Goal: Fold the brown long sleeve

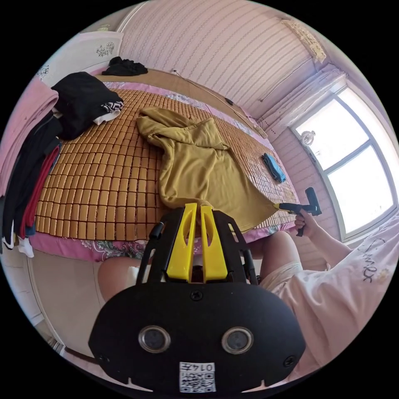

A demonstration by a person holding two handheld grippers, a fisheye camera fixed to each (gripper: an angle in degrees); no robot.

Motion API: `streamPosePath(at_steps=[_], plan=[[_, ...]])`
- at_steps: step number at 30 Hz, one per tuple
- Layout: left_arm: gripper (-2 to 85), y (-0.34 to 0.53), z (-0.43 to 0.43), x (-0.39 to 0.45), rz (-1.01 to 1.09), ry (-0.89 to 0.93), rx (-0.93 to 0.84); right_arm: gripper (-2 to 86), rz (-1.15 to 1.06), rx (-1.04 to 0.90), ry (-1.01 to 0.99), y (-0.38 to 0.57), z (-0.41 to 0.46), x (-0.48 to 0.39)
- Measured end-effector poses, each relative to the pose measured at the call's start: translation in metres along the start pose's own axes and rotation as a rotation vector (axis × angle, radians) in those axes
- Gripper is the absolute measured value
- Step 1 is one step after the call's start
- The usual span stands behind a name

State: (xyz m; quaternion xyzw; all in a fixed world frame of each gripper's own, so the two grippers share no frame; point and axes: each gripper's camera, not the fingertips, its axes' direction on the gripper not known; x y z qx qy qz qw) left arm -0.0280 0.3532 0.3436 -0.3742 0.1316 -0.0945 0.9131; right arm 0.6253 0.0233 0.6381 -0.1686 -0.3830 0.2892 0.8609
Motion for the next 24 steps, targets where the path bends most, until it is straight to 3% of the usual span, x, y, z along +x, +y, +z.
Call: streamPosePath(at_steps=[9, 17, 24], plan=[[-1.0, 0.034, -0.146, 0.052, 0.105, 0.037, 0.343, 1.0, -0.069, 0.354, -0.404, 0.025, -0.108, -0.012], [-1.0, 0.074, -0.331, 0.138, 0.325, -0.045, 0.789, 0.9, -0.531, 0.670, -0.709, 0.061, -0.257, -0.123], [-1.0, 0.108, -0.461, 0.194, 0.540, 0.036, 1.081, 0.8, -0.957, 0.899, -0.685, 0.138, -0.382, -0.224]])
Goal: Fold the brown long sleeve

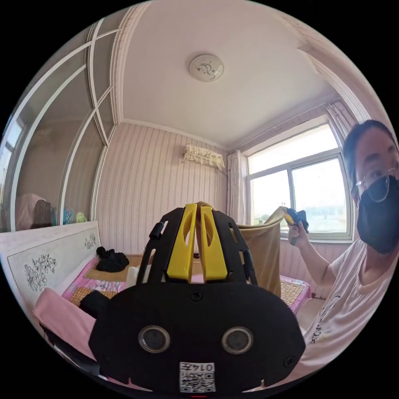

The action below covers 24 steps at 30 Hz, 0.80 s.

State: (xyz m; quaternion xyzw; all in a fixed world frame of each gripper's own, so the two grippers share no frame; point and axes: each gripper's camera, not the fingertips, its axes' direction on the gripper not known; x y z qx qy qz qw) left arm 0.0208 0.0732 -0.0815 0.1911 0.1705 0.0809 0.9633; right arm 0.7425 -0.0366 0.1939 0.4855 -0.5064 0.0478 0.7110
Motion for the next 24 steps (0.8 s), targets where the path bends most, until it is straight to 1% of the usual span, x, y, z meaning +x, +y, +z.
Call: streamPosePath(at_steps=[2, 4, 6, 8, 9, 11, 14, 16, 18, 20, 21, 23, 24], plan=[[-1.0, -0.032, -0.021, 0.006, 0.038, 0.053, 0.087, 0.7, -0.127, 0.061, -0.055, -0.033, -0.004, -0.041], [-1.0, -0.050, -0.034, 0.010, 0.056, 0.071, 0.133, 0.7, -0.198, 0.092, -0.059, -0.051, -0.006, -0.066], [-1.0, -0.060, -0.040, 0.010, 0.061, 0.072, 0.164, 0.6, -0.248, 0.060, 0.023, -0.066, 0.000, -0.079], [-1.0, -0.063, -0.031, 0.002, 0.016, 0.062, 0.139, 0.6, -0.191, -0.033, 0.120, -0.075, 0.020, -0.065], [-1.0, -0.062, -0.026, -0.001, 0.003, 0.054, 0.120, 0.6, -0.159, -0.063, 0.138, -0.074, 0.026, -0.057], [-1.0, -0.053, 0.004, -0.016, -0.047, -0.015, 0.014, 0.6, -0.026, -0.181, 0.233, -0.063, 0.053, -0.015], [-1.0, -0.043, 0.050, -0.039, -0.090, -0.103, -0.106, 0.5, 0.086, -0.244, 0.374, -0.050, 0.079, 0.039], [-1.0, -0.046, 0.080, -0.048, -0.066, -0.153, -0.160, 0.5, 0.151, -0.251, 0.394, -0.055, 0.092, 0.067], [-1.0, -0.059, 0.103, -0.062, -0.135, -0.168, -0.158, 0.5, 0.190, -0.212, 0.384, -0.074, 0.103, 0.082], [-1.0, -0.093, 0.117, -0.073, -0.226, -0.134, -0.064, 0.5, 0.129, -0.086, 0.351, -0.111, 0.113, 0.070], [-1.0, -0.104, 0.119, -0.072, -0.221, -0.130, -0.039, 0.5, 0.092, -0.052, 0.349, -0.120, 0.114, 0.062], [-1.0, -0.139, 0.119, -0.058, -0.142, -0.125, 0.058, 0.6, -0.050, 0.068, 0.342, -0.146, 0.115, 0.031], [-1.0, -0.144, 0.118, -0.053, -0.113, -0.121, 0.080, 0.6, -0.073, 0.091, 0.334, -0.149, 0.115, 0.026]])
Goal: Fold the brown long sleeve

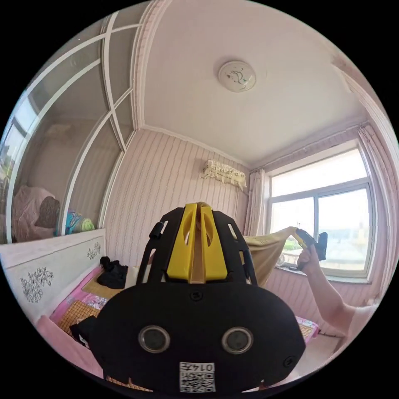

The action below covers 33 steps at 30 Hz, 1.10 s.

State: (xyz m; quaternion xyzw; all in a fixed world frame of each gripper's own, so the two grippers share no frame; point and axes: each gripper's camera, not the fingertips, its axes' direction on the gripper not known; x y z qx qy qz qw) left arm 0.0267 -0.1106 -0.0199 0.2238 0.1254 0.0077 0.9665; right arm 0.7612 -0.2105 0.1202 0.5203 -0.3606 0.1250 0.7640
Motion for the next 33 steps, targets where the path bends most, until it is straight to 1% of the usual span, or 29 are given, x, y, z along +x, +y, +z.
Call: streamPosePath(at_steps=[1, 3, 6, 8, 9, 11, 12, 14, 15, 17, 20, 22, 25, 28, 33], plan=[[-1.0, -0.004, -0.001, 0.010, 0.062, 0.003, 0.031, 0.6, -0.029, 0.028, -0.015, -0.003, -0.002, -0.005], [-1.0, 0.004, 0.004, 0.019, 0.155, 0.007, 0.029, 0.6, -0.068, 0.011, 0.004, 0.005, -0.001, -0.005], [-1.0, 0.053, 0.026, 0.005, 0.183, 0.011, -0.100, 0.7, -0.054, -0.123, 0.046, 0.052, 0.012, 0.021], [-1.0, 0.120, 0.050, -0.020, 0.185, -0.030, -0.287, 0.7, 0.011, -0.287, 0.110, 0.120, 0.023, 0.055], [-1.0, 0.140, 0.056, -0.026, 0.193, -0.052, -0.342, 0.7, 0.034, -0.332, 0.130, 0.141, 0.025, 0.065], [-0.9, 0.231, 0.082, -0.052, 0.222, -0.128, -0.602, 0.8, 0.165, -0.535, 0.213, 0.231, 0.035, 0.107], [-1.0, 0.256, 0.088, -0.059, 0.210, -0.132, -0.667, 0.8, 0.205, -0.586, 0.234, 0.256, 0.037, 0.117], [-1.0, 0.360, 0.104, -0.081, 0.157, -0.148, -0.922, 0.8, 0.368, -0.791, 0.315, 0.356, 0.045, 0.153], [-1.0, 0.386, 0.106, -0.085, 0.139, -0.146, -0.982, 0.8, 0.395, -0.834, 0.346, 0.379, 0.046, 0.158], [-1.0, 0.476, 0.109, -0.090, 0.065, -0.122, -1.198, 0.8, 0.458, -1.001, 0.441, 0.455, 0.050, 0.171], [-0.9, 0.544, 0.106, -0.091, 0.056, -0.091, -1.362, 0.8, 0.616, -1.115, 0.470, 0.515, 0.046, 0.184], [-0.9, 0.564, 0.104, -0.097, 0.013, -0.076, -1.399, 0.8, 0.668, -1.159, 0.491, 0.537, 0.042, 0.185], [-0.9, 0.575, 0.099, -0.113, -0.038, -0.072, -1.404, 0.9, 0.663, -1.202, 0.505, 0.552, 0.033, 0.180], [-0.8, 0.574, 0.099, -0.134, -0.091, -0.077, -1.387, 1.1, 0.722, -1.173, 0.450, 0.556, 0.024, 0.178], [0.9, 0.584, 0.107, -0.156, -0.094, -0.068, -1.424, 2.0, 0.761, -1.217, 0.422, 0.571, 0.022, 0.167]])
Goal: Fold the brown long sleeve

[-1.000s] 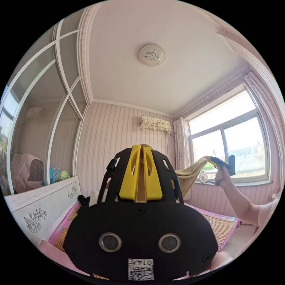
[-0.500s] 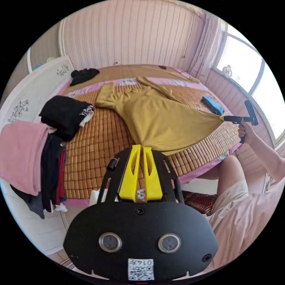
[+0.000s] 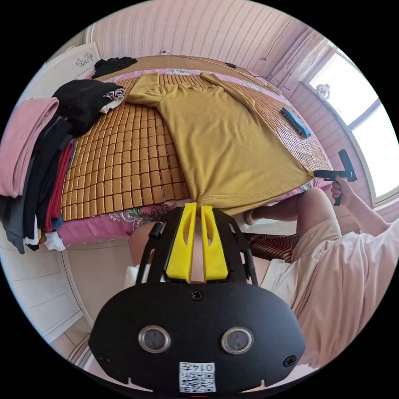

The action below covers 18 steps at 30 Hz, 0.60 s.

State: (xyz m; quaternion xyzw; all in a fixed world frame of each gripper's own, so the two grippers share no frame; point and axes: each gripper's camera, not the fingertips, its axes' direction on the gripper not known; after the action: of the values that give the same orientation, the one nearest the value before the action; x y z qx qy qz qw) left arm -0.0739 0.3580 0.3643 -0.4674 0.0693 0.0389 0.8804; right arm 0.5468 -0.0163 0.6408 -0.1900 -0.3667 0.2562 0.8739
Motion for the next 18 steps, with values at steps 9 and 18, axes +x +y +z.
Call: streamPosePath(at_steps=[9, 18], plan=[[5.8, -0.037, 0.013, -0.053, -0.096, 0.042, -0.004, 7.8, -0.047, -0.018, 0.148, -0.029, -0.007, -0.001], [6.4, -0.189, 0.066, -0.034, 0.175, 0.080, 0.139, 10.0, -0.328, 0.167, 0.389, -0.192, -0.024, -0.077]])
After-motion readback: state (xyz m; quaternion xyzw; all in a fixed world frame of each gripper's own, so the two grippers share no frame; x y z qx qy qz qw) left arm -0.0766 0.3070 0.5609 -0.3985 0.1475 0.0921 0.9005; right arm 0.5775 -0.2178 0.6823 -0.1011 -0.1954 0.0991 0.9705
